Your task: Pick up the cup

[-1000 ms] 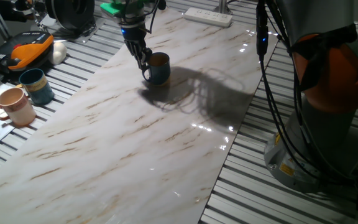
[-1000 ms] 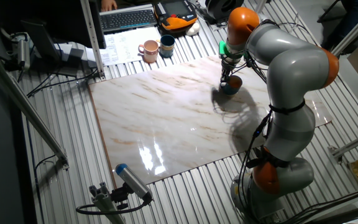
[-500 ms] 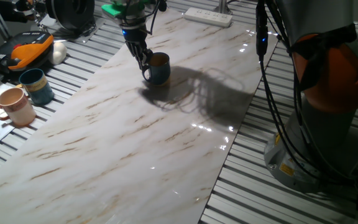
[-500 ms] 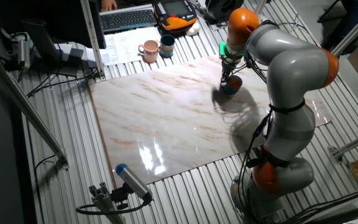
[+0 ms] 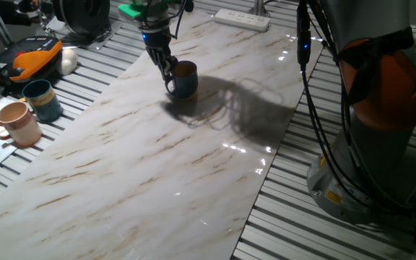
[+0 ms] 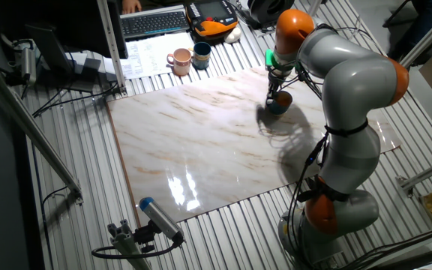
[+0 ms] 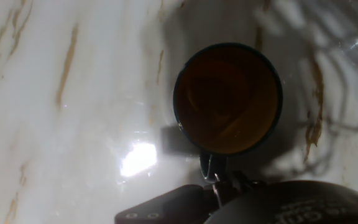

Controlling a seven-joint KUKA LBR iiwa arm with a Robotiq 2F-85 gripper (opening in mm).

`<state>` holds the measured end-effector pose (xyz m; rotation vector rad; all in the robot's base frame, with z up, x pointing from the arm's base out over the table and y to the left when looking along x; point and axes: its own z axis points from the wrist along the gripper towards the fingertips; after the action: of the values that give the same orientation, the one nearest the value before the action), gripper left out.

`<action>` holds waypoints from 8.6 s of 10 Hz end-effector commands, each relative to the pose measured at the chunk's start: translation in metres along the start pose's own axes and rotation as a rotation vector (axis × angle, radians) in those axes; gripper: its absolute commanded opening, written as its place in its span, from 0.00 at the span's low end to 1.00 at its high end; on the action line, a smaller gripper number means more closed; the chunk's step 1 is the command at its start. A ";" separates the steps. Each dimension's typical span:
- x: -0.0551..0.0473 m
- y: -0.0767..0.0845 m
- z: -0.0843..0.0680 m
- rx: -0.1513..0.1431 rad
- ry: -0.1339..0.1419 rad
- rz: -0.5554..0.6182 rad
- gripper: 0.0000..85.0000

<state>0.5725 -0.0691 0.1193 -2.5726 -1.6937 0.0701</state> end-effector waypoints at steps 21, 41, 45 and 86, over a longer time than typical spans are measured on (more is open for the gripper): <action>0.004 0.002 0.000 -0.027 0.009 -0.007 0.60; -0.006 0.006 0.010 0.011 0.072 0.123 0.40; -0.005 0.008 0.015 0.013 0.070 0.118 0.40; -0.001 -0.018 0.000 -0.116 0.034 -0.555 0.00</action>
<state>0.5557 -0.0632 0.1201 -2.0450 -2.3911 -0.0994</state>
